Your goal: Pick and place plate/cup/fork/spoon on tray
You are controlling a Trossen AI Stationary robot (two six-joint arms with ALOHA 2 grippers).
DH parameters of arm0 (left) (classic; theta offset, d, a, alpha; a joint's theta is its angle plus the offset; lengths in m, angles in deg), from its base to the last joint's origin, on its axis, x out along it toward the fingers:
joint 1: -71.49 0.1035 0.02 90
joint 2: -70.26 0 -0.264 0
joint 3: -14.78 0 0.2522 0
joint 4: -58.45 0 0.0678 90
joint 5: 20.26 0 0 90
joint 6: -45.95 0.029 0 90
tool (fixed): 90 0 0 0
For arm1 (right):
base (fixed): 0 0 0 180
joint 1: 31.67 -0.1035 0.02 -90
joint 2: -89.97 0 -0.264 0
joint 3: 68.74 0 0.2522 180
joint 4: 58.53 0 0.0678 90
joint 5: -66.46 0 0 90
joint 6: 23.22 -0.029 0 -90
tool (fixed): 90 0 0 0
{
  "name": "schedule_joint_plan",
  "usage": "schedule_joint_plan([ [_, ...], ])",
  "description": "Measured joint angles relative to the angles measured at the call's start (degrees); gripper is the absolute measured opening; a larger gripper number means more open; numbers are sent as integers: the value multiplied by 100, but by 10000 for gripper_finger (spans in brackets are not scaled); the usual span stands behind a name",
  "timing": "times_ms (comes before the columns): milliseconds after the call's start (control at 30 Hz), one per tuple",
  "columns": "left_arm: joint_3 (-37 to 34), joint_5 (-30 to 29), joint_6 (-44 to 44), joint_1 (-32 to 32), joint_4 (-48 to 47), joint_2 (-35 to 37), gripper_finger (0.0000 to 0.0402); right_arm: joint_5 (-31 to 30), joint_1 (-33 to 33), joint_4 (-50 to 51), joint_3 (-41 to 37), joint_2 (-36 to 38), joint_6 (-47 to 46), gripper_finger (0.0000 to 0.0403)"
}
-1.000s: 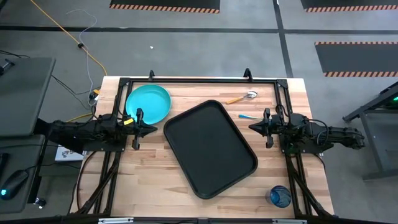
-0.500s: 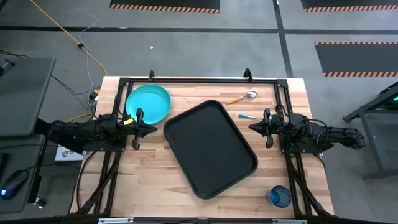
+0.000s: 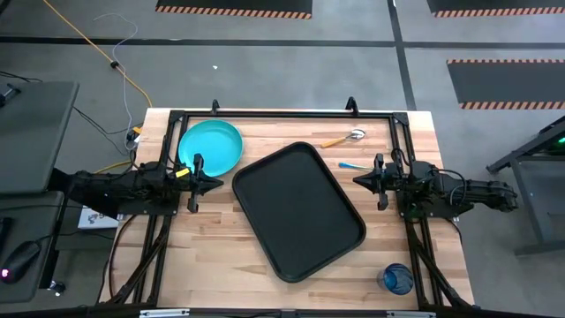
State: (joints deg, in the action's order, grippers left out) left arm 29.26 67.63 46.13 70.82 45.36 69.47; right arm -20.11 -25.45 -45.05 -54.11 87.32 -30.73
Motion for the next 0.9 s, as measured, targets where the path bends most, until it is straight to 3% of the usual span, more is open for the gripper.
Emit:
schedule_joint_plan([
  [900,0,1,0,-1,1,0,0,1,1,-2,1,0,0,0],
])
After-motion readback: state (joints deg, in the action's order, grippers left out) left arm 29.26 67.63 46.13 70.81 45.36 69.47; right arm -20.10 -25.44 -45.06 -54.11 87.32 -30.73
